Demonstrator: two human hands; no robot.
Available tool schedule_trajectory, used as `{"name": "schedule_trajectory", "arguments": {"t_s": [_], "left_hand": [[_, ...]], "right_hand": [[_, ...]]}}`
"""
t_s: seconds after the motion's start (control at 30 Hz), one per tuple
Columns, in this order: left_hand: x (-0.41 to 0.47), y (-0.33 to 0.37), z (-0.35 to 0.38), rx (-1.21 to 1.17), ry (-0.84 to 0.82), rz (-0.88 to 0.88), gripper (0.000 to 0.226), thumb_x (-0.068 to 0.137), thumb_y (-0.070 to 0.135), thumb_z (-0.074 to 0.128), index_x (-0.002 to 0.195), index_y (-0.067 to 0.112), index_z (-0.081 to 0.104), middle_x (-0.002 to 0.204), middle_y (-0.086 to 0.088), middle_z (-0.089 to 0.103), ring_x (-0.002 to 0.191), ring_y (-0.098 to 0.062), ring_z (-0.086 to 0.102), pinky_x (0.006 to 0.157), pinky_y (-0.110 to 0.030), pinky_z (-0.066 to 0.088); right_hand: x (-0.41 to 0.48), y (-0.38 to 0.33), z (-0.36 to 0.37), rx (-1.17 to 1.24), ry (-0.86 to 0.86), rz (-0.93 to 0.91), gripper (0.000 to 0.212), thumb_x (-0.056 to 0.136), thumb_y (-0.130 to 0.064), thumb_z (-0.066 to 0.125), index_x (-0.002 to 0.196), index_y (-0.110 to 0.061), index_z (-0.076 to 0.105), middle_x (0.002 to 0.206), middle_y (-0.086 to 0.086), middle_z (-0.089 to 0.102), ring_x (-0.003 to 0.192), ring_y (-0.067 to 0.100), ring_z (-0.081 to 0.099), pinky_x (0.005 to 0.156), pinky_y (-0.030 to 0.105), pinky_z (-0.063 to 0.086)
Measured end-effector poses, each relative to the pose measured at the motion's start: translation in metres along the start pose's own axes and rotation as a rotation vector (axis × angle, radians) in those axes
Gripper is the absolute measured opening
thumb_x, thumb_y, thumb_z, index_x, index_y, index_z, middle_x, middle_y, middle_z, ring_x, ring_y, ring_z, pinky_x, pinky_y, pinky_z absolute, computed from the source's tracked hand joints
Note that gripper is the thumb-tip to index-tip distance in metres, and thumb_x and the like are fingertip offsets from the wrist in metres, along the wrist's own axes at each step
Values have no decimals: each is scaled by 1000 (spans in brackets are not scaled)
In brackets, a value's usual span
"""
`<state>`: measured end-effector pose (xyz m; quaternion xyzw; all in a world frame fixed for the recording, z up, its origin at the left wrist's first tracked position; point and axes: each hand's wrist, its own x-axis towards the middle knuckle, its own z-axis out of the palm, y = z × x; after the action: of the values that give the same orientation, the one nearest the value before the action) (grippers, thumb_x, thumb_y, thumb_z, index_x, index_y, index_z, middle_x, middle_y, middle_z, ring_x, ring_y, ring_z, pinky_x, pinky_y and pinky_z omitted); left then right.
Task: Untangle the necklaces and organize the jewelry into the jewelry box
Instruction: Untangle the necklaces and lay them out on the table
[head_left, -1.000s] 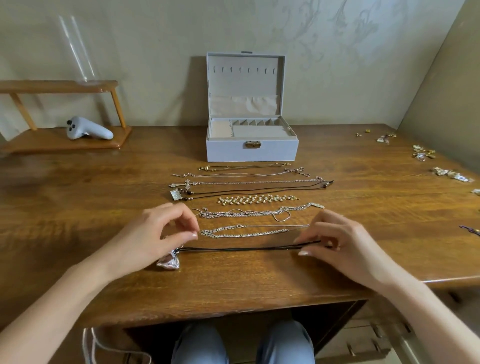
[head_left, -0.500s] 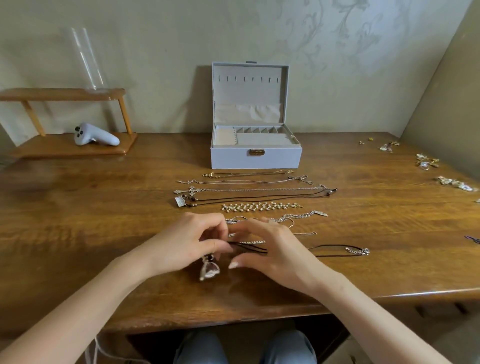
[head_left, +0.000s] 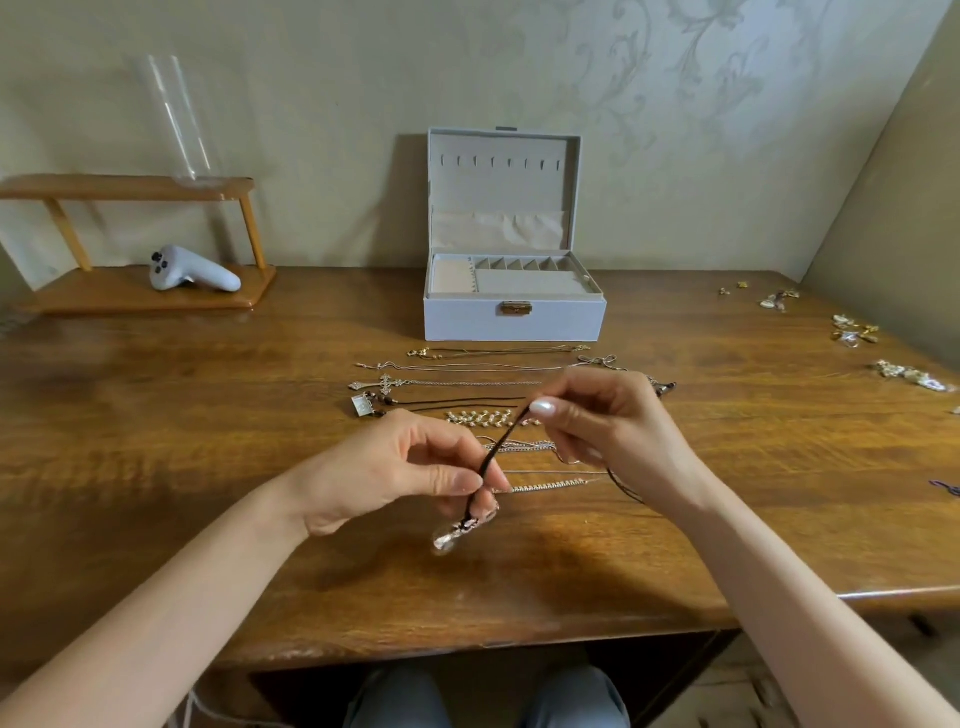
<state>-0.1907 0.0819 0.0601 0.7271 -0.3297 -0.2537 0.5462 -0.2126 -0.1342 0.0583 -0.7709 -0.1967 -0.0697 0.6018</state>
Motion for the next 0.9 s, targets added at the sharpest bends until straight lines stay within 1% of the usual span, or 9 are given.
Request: {"name": "schedule_trajectory", "arguments": {"t_s": [0.07,0.17,0.27,0.37,0.47,0.53,0.7,0.83,0.9], "left_hand": [[2,1,3,12,18,-10,9,79,14,65,85,12,71,78,-4,71,74,-13,65,59,-19,49],[6,1,7,12,66,-10,9,72,15,71,79,11,69,73,-5,70,67,-15,61,52,-19,46],[10,1,9,-29,89,0,9,73,15,69,78,9,65,71,-7,68,66,-15,62,51,-19,46],[12,1,11,-129,146,16,9,73,14,67,77,8,63,68,-5,68,64,-15,63,50,-20,46],[15,-1,13,-186,196,41,8,73,14,65,75,7,60,67,-7,68,64,-16,63,49,-19,45],[17,-1,14,-196,215,58,8,73,14,65,74,9,60,68,-7,68,65,-15,64,49,-19,45],[17,0,17,-189,189,78,11,76,17,63,77,8,57,71,-5,69,70,-14,65,52,-19,46],[18,1,20,-210,167,84,10,78,17,61,78,7,59,72,-5,68,71,-15,65,52,-20,46],[17,2,21,-187,144,96,11,80,17,60,82,7,60,73,-4,67,71,-14,63,55,-20,47]], "right_hand": [[0,0,-1,21,9,-2,14,82,-29,67,69,-25,67,49,-1,52,43,7,36,44,14,29],[-2,-3,-2,83,18,-12,13,81,-25,63,69,-24,69,50,-1,53,44,7,36,45,14,29],[-3,-6,-3,162,24,-39,14,83,-21,61,71,-20,67,52,-1,53,45,8,35,45,14,28],[-3,-8,-5,214,24,-62,14,84,-19,60,72,-14,64,52,1,54,45,9,32,45,15,28],[-4,-11,-6,235,-4,-81,14,82,-23,65,69,-21,64,54,2,55,44,8,33,45,15,28],[-4,-12,-7,240,-12,-80,14,80,-29,63,69,-22,63,55,2,56,44,9,32,45,16,28],[-3,-13,-8,284,-37,-61,12,80,-27,61,69,-21,59,55,3,57,42,8,29,44,19,24],[-3,-13,-9,318,-40,-64,12,79,-26,60,70,-20,58,56,3,57,41,9,28,45,26,20],[-3,-13,-8,332,-34,-57,11,79,-26,60,70,-21,58,55,3,57,40,9,27,45,27,19]]}}
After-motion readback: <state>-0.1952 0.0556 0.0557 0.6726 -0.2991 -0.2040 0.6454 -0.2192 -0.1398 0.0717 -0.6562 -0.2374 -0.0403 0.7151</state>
